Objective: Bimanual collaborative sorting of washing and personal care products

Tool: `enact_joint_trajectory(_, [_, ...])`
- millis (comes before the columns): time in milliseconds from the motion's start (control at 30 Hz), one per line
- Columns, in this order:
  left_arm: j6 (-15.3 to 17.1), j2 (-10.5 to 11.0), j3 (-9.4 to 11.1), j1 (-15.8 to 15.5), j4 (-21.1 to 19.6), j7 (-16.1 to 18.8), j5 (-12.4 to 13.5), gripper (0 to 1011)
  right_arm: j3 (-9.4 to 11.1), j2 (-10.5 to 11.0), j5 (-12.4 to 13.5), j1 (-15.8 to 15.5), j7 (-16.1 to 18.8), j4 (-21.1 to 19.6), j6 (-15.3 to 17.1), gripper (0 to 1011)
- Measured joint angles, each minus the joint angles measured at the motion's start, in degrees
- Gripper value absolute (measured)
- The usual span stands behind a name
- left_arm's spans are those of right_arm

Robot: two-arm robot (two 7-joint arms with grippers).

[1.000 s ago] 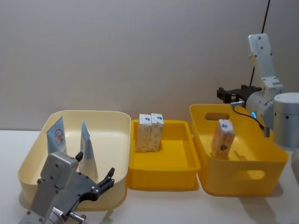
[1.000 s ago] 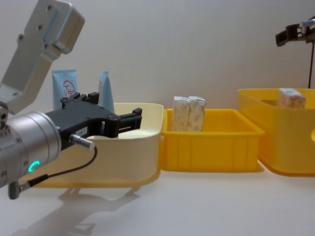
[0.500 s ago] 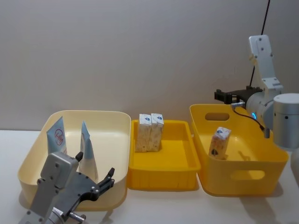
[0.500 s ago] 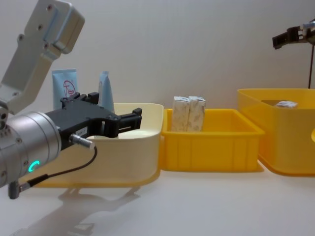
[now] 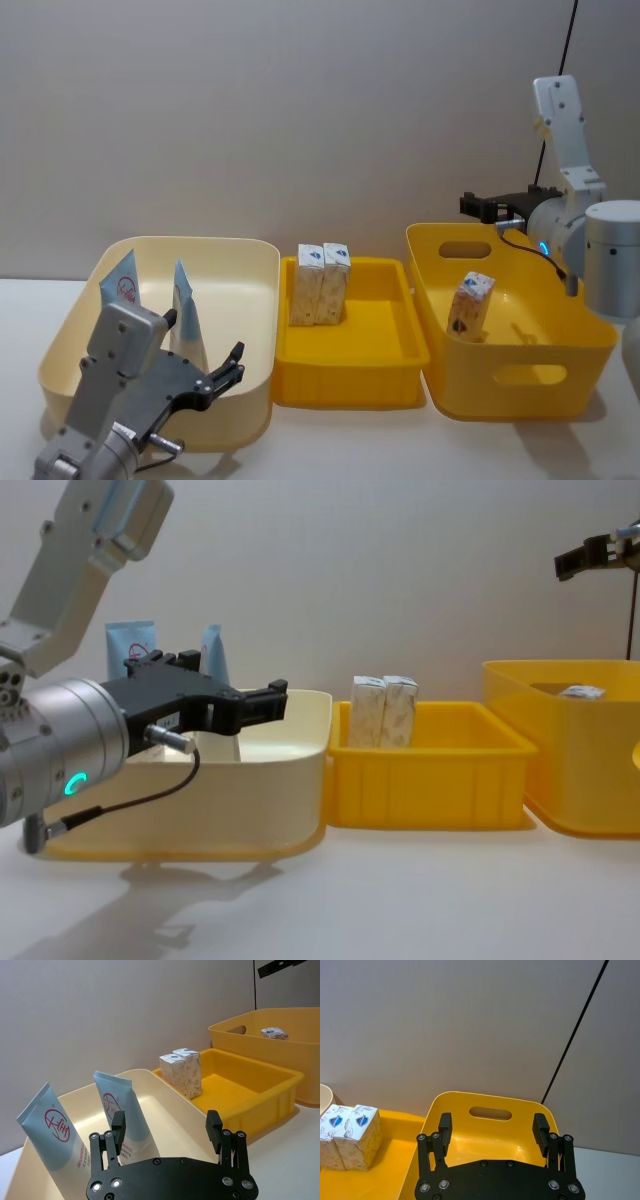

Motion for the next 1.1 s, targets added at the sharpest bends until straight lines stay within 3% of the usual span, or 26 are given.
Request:
enact_joint_trajectory(633, [2.1,-1.7,-1.3,-4.0,5.1,-2.8,-1.5,1000,0.0,0.0,0.0,0.0,0.0,0.1,0.0,1001])
enact_joint_trajectory(1100, [2.7,-2.1,-1.5,-8.5,11.5,-7.3,-2.1,1000,0.0,0.0,0.0,0.0,0.0,0.1,0.0,1001])
